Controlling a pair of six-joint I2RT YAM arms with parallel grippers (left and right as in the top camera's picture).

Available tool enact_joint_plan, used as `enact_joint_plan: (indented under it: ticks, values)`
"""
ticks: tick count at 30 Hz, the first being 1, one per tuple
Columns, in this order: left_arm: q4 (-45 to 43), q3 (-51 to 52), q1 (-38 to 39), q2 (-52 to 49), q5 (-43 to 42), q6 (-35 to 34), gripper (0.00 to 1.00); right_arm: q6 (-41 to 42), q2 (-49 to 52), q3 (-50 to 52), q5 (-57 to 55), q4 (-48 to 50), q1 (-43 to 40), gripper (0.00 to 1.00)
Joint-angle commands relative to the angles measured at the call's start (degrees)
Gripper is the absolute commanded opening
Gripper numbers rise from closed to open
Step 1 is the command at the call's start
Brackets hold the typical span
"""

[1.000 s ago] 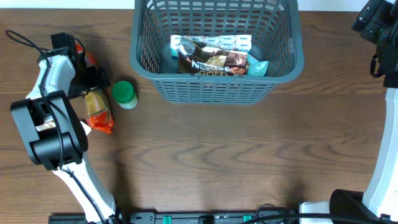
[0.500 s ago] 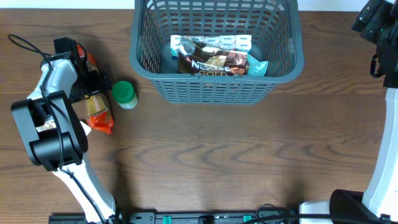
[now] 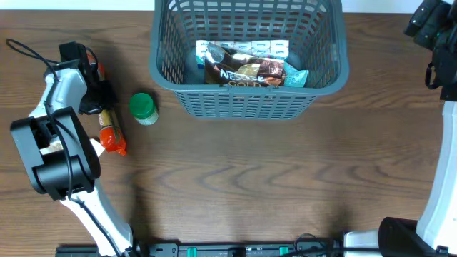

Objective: Pack container
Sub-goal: 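Lower the left gripper and grasp the red-wrapped snack bar, then lift the snack bar with the left gripper and drop it into the basket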

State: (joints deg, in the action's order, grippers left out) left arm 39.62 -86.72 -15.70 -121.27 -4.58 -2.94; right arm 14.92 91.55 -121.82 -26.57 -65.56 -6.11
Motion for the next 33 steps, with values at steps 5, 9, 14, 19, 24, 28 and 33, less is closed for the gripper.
enact_joint_plan:
  ticks: [5,9,14,19,24,28,33]
  values:
    - [1.70,0.90,0.02,3.26,-0.57,-0.09,0.06,0.92,0.17,-0.09,-0.20,-0.11,-0.28,0.99]
    - [1.42,-2.12,0.02,10.71,-0.57,1.95,0.06,0.90,0.17,-0.09,-0.17,-0.11,-0.28,0.99]
    - [0.33,-4.79,0.02,21.33,-0.57,6.43,0.06,0.90,0.17,-0.09,-0.17,-0.11,-0.28,0.99]
    - [-2.38,-6.21,0.35,30.95,-0.63,6.62,0.06,0.92,0.17,-0.09,-0.17,-0.11,-0.28,0.99]
    - [-5.97,-7.78,2.95,40.02,-4.00,9.64,0.06,0.92,0.17,-0.09,-0.20,-0.11,-0.28,0.99]
    - [-6.27,-12.55,7.13,43.30,-4.04,13.51,0.06,0.90,0.17,-0.09,-0.17,-0.11,-0.28,0.99]
    - [-7.26,-21.03,13.73,42.23,-4.02,18.91,0.06,0.92,0.17,-0.09,-0.17,-0.11,-0.28,0.99]
